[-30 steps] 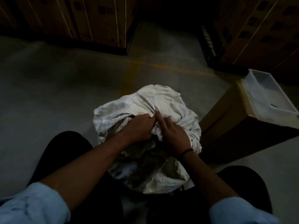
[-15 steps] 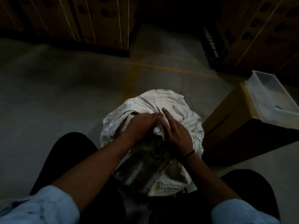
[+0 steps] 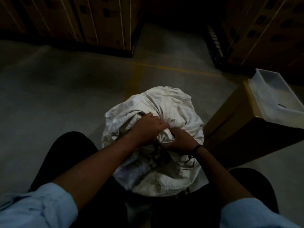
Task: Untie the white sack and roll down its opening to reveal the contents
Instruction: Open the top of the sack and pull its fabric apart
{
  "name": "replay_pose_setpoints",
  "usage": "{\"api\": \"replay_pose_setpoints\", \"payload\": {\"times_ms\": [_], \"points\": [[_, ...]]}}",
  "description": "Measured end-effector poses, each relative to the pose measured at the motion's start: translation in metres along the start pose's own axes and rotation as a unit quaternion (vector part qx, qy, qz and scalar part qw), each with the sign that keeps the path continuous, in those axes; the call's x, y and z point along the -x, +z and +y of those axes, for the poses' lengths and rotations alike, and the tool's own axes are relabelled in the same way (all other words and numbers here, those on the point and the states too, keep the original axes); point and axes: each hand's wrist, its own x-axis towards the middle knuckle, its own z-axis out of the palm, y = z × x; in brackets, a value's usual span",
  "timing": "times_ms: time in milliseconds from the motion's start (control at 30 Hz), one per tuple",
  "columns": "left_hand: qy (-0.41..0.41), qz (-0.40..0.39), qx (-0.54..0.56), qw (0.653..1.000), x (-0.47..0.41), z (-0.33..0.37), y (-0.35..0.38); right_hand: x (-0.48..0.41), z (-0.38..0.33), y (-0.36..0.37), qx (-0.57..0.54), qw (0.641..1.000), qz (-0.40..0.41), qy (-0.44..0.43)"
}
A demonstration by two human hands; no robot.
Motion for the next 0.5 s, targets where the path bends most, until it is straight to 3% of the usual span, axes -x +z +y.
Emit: {"api": "replay_pose_setpoints", "payload": {"times_ms": [100, 200, 267, 367, 433, 500], "points": [[-0.085, -0.128, 0.102, 0.983, 0.005, 0.008, -0.01, -0.006, 0.007, 0.011, 0.091, 0.995, 0.025, 0.015], [-0.167, -0.26, 0.255, 0.916, 0.0, 0.006, -0.02, -0.007, 0.009, 0.019, 0.167, 0.981, 0.101, 0.015], [-0.187, -0.286, 0.302, 0.89, -0.003, -0.001, -0.024, -0.005, 0.009, 0.033, 0.275, 0.946, 0.168, -0.033], [-0.23, -0.277, 0.202, 0.911, 0.001, -0.006, -0.027, -0.005, -0.001, 0.042, 0.357, 0.893, 0.239, -0.134], [-0.216, -0.234, 0.16, 0.934, 0.007, -0.003, -0.025, -0.007, 0.0, 0.038, 0.248, 0.929, 0.215, -0.167], [-0.15, -0.148, 0.114, 0.971, 0.013, -0.002, -0.021, -0.005, 0.006, 0.033, 0.079, 0.97, 0.172, -0.15]]}}
